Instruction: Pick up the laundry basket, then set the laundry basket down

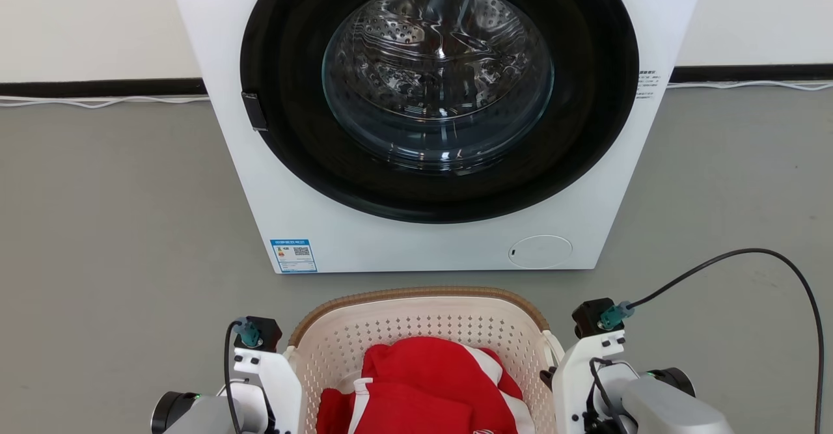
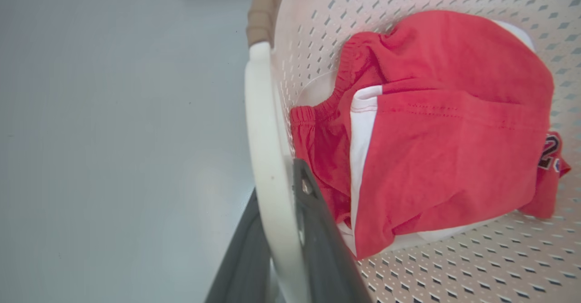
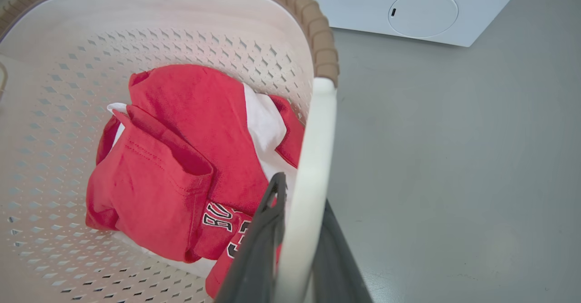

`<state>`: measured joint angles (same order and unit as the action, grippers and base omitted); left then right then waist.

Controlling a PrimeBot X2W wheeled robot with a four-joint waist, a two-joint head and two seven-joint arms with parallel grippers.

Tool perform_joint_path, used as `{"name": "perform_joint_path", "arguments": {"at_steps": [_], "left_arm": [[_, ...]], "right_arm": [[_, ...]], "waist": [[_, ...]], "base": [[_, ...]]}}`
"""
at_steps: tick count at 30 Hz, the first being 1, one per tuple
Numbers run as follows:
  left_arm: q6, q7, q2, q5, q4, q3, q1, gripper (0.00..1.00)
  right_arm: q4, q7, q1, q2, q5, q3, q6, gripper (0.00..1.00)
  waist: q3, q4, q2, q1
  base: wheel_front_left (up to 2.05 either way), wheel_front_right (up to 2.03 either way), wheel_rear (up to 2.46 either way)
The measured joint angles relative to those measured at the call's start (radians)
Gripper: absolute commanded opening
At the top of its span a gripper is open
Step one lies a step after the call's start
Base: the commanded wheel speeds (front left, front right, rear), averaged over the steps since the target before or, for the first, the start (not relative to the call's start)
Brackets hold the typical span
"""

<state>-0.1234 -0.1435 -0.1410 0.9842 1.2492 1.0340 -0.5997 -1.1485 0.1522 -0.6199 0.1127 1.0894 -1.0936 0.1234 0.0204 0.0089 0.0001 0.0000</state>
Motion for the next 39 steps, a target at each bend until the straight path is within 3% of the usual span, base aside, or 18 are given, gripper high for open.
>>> {"name": "perform_joint_path", "arguments": {"at_steps": [20,29,39], "left_arm": [[0.000,0.057,0.003,0.011,0.018,0.012,-0.018,0.00],[0.000,0.113,0.003,0.007,0.027,0.012,-0.098,0.00],[0.002,0.182,0.001,-0.009,0.037,0.014,-0.229,0.00]], "right_arm": [[0.004,-0.050,-0.030,0.004,0.031,-0.058,0.000,0.00],[0.007,-0.115,-0.102,0.012,0.030,-0.082,0.000,0.00],[0.002,-0.198,-0.213,0.022,0.006,-0.111,0.000,0.00]], "waist": [[-0.057,-0.002,0.0000,0.0000],[-0.163,-0.001,0.0000,0.0000],[-0.360,0.005,0.0000,0.0000]], "base": [[0.00,0.00,0.00],[0.00,0.00,0.00],[0.00,0.00,0.00]]}}
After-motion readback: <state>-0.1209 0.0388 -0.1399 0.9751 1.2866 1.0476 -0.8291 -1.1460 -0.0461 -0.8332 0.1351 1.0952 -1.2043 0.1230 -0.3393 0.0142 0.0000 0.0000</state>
